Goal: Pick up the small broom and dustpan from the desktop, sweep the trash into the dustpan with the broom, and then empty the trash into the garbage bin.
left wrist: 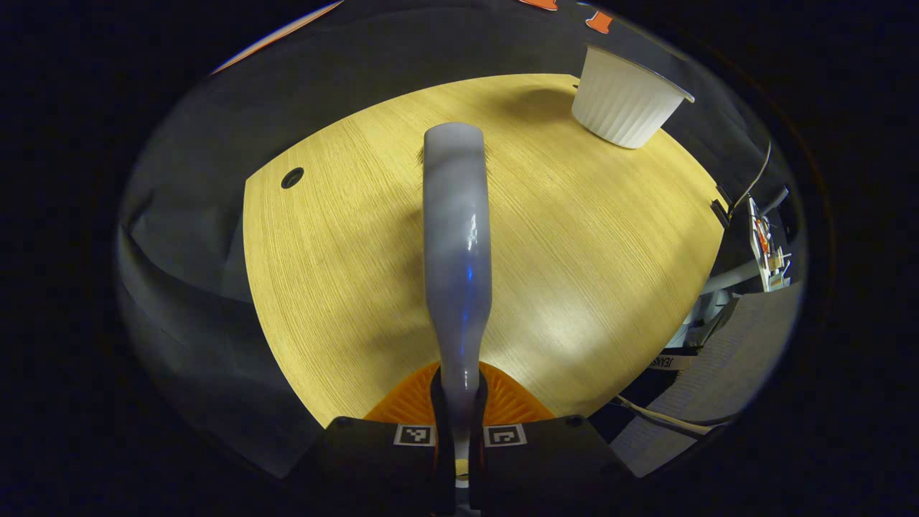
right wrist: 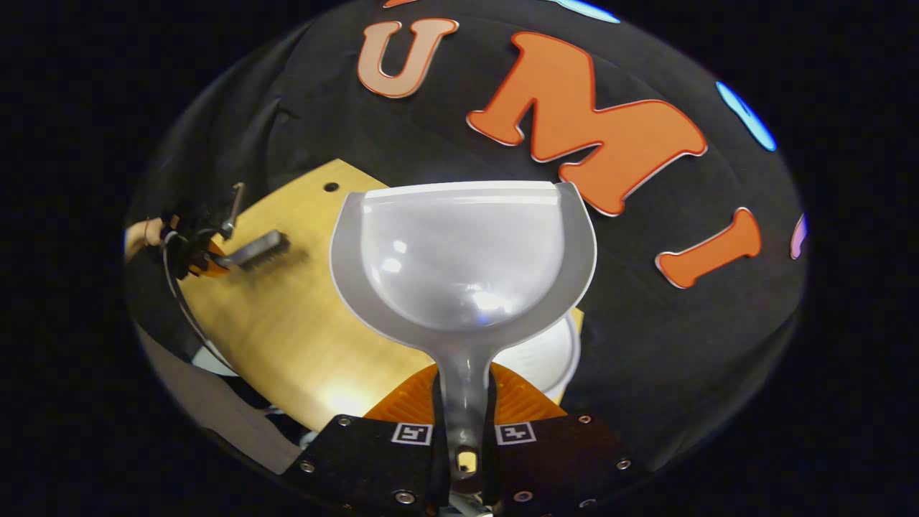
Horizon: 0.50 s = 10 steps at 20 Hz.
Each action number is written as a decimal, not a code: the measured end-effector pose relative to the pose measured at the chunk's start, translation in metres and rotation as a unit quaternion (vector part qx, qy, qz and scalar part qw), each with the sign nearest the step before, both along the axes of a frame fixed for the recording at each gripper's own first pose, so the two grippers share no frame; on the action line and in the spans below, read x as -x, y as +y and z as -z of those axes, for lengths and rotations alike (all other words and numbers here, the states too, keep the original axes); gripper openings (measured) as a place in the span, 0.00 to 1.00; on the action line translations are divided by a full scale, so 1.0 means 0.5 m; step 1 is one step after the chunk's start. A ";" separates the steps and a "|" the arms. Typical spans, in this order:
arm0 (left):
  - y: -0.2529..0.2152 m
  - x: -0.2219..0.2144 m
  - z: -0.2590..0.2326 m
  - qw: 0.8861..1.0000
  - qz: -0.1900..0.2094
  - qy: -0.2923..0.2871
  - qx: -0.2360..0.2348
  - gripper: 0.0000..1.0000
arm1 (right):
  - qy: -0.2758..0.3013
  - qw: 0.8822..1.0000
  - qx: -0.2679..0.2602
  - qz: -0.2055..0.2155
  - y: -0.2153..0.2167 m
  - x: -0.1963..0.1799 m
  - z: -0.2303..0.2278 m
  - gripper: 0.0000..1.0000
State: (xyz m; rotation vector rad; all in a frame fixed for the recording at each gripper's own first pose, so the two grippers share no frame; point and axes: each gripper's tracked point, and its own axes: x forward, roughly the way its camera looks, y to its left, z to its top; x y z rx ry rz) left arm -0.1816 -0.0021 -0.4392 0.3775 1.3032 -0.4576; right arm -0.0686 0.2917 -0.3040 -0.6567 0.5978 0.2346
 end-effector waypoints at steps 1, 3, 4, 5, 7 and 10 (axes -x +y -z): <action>0.002 0.001 -0.001 1.000 -0.004 0.000 -0.002 0.11 | 0.009 1.000 -0.007 -0.010 0.018 -0.008 0.022 0.17; -0.001 0.001 0.000 1.000 -0.012 -0.001 -0.005 0.11 | 0.026 0.999 -0.013 -0.021 0.051 -0.020 0.070 0.18; -0.003 0.001 0.003 1.000 -0.017 0.000 -0.004 0.11 | 0.036 0.999 -0.023 -0.022 0.068 -0.025 0.097 0.18; -0.004 0.001 0.006 1.000 -0.023 0.001 -0.004 0.10 | 0.048 0.998 -0.034 -0.023 0.086 -0.026 0.125 0.18; -0.008 0.003 0.005 0.999 -0.032 0.006 -0.006 0.11 | 0.073 0.996 -0.056 -0.019 0.124 -0.034 0.177 0.17; -0.015 0.011 0.008 0.999 -0.051 0.015 -0.006 0.11 | 0.096 0.993 -0.065 -0.001 0.146 -0.034 0.231 0.18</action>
